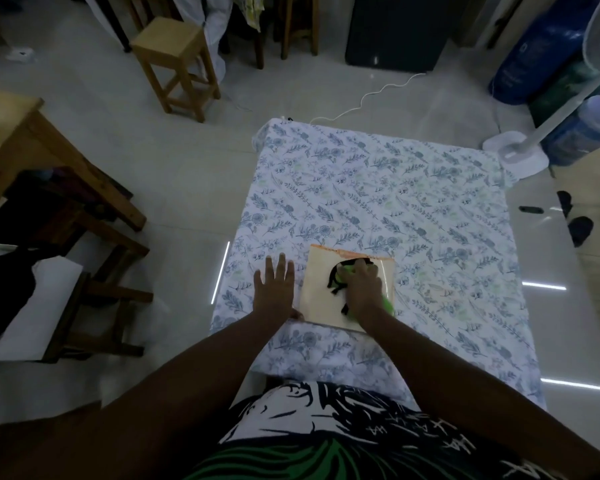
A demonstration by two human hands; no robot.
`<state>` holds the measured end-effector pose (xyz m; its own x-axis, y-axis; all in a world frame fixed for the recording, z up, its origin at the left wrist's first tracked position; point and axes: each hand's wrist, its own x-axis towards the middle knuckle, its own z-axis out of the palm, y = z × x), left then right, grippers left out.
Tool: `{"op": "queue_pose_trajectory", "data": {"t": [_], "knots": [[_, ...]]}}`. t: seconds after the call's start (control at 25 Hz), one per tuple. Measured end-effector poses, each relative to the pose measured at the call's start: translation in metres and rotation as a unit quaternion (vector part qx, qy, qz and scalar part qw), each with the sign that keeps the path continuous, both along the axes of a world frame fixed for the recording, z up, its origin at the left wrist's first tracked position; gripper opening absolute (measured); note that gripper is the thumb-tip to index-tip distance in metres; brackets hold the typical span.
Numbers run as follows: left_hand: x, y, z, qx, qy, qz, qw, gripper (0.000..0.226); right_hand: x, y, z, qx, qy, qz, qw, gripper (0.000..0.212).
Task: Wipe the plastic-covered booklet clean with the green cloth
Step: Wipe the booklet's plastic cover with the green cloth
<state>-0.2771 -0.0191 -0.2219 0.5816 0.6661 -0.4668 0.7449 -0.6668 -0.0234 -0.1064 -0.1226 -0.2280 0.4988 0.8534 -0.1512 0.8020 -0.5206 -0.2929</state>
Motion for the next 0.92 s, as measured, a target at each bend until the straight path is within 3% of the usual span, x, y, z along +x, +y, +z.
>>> {"op": "queue_pose_trajectory", "data": {"t": [0.08,0.12,0.2,0.24,0.4,0.48,0.56,0.64,0.72,0.84,0.92], "knots": [[-0.004,0.000,0.000,-0.016,-0.006,0.013,1.000,0.133,-0.031,-0.012,-0.005,-0.007,0.012,0.104,0.995,0.036],[-0.005,-0.001,-0.002,-0.019,-0.014,0.026,0.999,0.133,-0.045,-0.029,-0.009,-0.008,0.013,0.198,0.980,0.034],[-0.005,0.001,-0.002,-0.031,-0.018,0.036,0.999,0.134,-0.037,-0.039,-0.013,0.026,0.008,0.293,0.956,0.033],[-0.004,0.002,-0.002,-0.033,-0.019,0.036,0.999,0.134,-0.023,-0.027,-0.010,0.017,0.005,0.271,0.962,0.034],[-0.009,0.000,-0.005,-0.041,-0.020,0.050,0.998,0.134,-0.009,0.030,-0.006,-0.020,0.058,0.031,0.998,0.039],[-0.010,0.000,-0.005,-0.050,-0.014,0.062,0.997,0.133,-0.036,0.019,-0.011,-0.012,0.081,0.062,0.995,0.033],[-0.010,0.000,-0.007,-0.040,-0.012,0.075,0.996,0.131,-0.049,-0.014,-0.021,0.011,0.045,0.204,0.978,0.040],[-0.008,0.002,-0.005,-0.057,-0.010,0.078,0.995,0.133,-0.027,-0.005,-0.026,0.020,0.012,0.274,0.962,0.041],[-0.007,0.002,-0.001,-0.069,-0.006,0.077,0.995,0.136,-0.007,0.033,-0.016,-0.011,0.023,0.191,0.981,0.033],[-0.007,0.003,0.001,-0.078,-0.004,0.081,0.994,0.137,-0.008,0.072,-0.011,-0.005,0.080,0.049,0.996,0.045],[-0.006,0.002,0.000,-0.082,-0.003,0.089,0.993,0.137,-0.031,0.047,-0.016,-0.013,0.069,0.056,0.996,0.039]]}}
